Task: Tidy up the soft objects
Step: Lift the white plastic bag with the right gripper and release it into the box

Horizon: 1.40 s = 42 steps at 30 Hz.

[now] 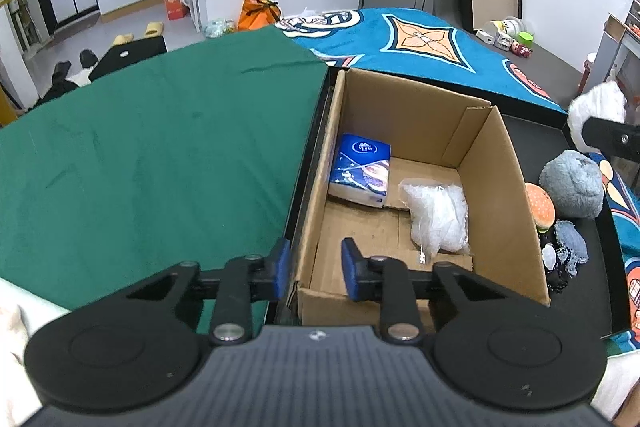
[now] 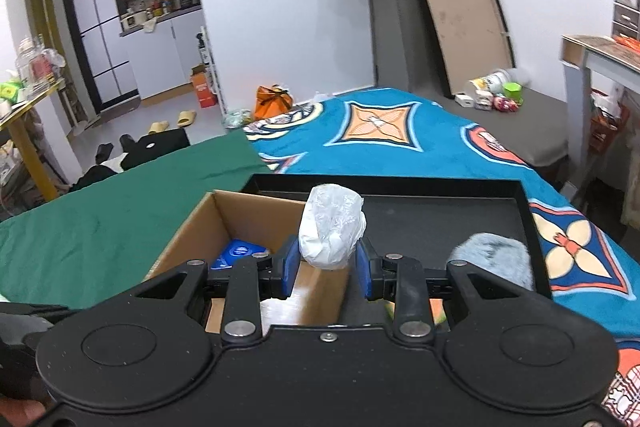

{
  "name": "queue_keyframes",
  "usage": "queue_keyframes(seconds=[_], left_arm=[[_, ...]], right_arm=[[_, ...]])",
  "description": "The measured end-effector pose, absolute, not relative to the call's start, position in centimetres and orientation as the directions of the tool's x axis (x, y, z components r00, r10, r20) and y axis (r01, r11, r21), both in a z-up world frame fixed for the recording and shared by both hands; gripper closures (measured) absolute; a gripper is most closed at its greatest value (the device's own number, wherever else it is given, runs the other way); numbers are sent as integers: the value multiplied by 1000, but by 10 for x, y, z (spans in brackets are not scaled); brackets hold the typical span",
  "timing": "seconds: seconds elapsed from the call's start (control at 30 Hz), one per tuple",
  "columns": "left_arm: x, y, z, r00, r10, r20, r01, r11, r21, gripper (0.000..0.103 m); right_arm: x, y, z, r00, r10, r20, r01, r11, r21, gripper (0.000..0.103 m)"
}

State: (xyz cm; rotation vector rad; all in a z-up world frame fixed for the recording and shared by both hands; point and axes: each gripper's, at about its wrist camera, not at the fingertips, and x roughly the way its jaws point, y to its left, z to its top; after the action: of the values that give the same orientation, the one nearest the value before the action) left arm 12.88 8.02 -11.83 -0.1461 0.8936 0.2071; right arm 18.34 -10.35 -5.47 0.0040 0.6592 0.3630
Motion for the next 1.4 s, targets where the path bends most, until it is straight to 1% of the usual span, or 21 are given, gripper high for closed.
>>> queue_keyframes(seconds=[0.17,0.37,0.47,0.53,0.57,0.6,0.63,0.83,1.07,1.17,1.4], left_arm=[[129,85,-122,598,107,-794,-246,968,-55,89],[128,88,-122,603,108,-791,-254,965,-62,94],[127,90,-122,606,97,-789,-256,964,-78,94],[127,92,-122,607,91,-790,-256,963,-86,94],[127,92,-122,607,90,-790,-256,963,-87,94],[126,92,-122,607,89,-790,-255,963,-87,94],[126,92,-122,607,90,-789,-255,963,-87,94],[125,91,-121,607,95,-789,-257,963,-81,94],[126,85,-119,604,121,-788,-253,966,-46,93],[125,85,-118,605,126,-786,-255,966,-42,90],[125,83,-118,603,138,-786,-261,965,-32,90]], right_arm=[[180,-84,-55,718,357,-598,-366,924,113,73],[178,-68,-58,700,378,-607,-397,911,110,73],[176,-63,-58,691,394,-606,-414,903,114,73],[175,-60,-59,680,404,-612,-427,897,118,69],[175,-59,-60,673,405,-618,-429,895,119,66],[175,-60,-61,670,405,-622,-429,895,121,60],[175,-61,-61,673,401,-621,-424,898,121,56],[172,-74,-62,679,379,-629,-395,910,123,56],[170,-96,-64,690,350,-634,-359,925,120,56],[170,-105,-66,691,338,-639,-343,931,121,55],[169,-123,-73,691,321,-648,-318,940,126,55]])
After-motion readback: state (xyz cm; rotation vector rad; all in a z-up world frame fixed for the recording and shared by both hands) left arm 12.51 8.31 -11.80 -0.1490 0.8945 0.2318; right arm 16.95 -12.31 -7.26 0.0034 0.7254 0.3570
